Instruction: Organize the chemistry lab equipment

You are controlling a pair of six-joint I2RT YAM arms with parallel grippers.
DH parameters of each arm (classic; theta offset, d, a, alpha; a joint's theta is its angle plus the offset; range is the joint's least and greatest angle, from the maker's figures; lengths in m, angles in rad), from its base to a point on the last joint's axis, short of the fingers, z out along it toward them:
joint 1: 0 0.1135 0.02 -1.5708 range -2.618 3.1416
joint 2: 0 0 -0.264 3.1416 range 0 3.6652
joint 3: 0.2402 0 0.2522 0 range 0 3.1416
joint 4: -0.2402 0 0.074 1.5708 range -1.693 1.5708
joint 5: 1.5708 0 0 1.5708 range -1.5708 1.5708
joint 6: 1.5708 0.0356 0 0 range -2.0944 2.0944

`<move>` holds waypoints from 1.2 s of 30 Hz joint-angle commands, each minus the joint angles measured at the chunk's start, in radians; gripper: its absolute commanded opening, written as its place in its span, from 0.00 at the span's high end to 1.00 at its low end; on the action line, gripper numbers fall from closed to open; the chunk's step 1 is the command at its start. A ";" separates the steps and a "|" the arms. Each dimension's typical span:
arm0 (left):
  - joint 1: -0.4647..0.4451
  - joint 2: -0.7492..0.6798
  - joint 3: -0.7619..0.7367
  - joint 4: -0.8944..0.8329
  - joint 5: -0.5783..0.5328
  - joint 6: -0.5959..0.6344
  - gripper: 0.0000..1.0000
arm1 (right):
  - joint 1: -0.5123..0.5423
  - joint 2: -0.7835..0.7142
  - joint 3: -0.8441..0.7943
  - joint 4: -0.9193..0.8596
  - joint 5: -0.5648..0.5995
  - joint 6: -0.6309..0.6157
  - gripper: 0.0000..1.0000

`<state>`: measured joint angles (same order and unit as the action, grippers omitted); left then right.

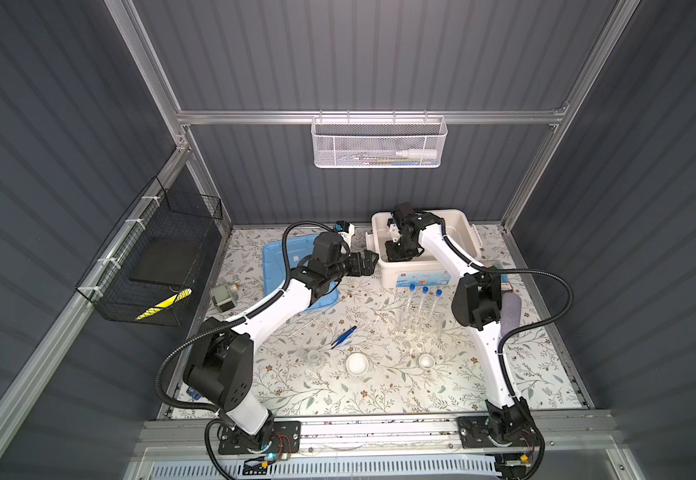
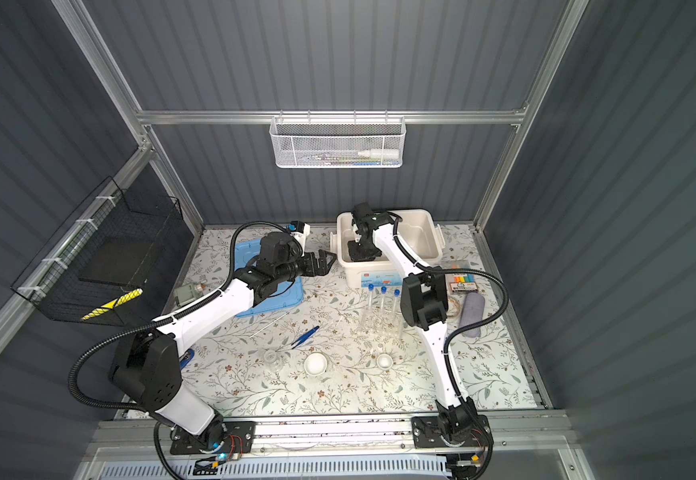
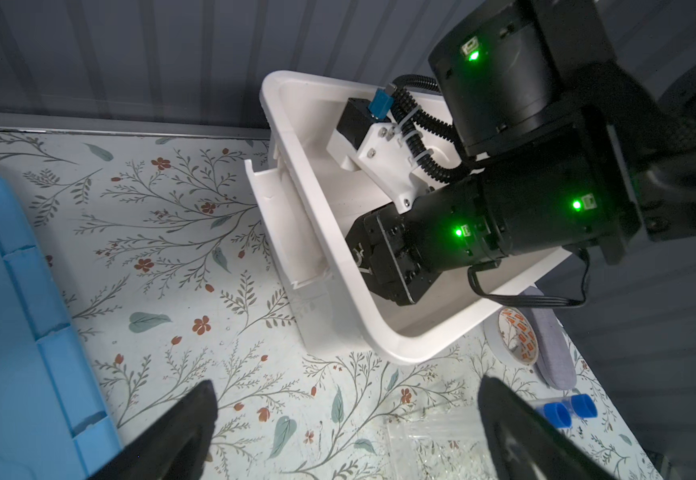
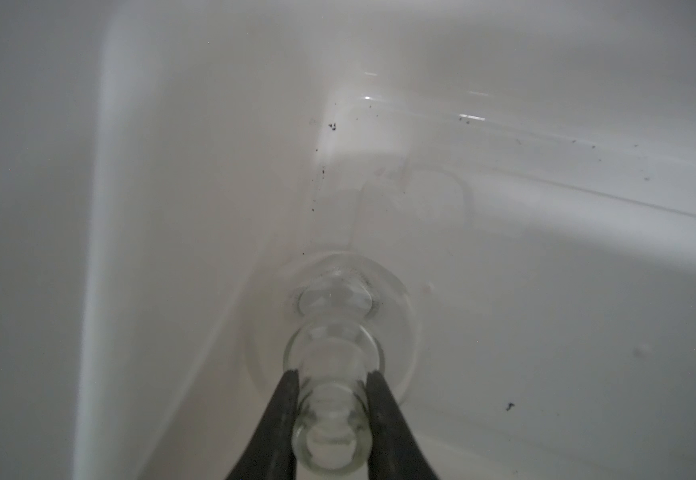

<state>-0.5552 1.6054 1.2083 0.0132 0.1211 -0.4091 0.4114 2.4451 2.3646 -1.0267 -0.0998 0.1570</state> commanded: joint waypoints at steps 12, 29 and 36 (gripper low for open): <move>0.012 -0.062 -0.029 -0.129 -0.154 0.045 0.00 | 0.006 -0.007 0.016 -0.034 -0.005 0.012 0.64; 0.022 -0.138 -0.103 -0.355 -0.353 0.047 0.00 | -0.011 -0.177 -0.162 0.178 -0.090 0.037 0.28; 0.022 -0.221 -0.131 -0.470 -0.413 0.003 0.00 | -0.025 -0.263 -0.256 0.248 -0.122 0.046 0.10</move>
<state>-0.5396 1.4292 1.0939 -0.3721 -0.2432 -0.3794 0.3954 2.2078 2.1323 -0.8177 -0.1928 0.2047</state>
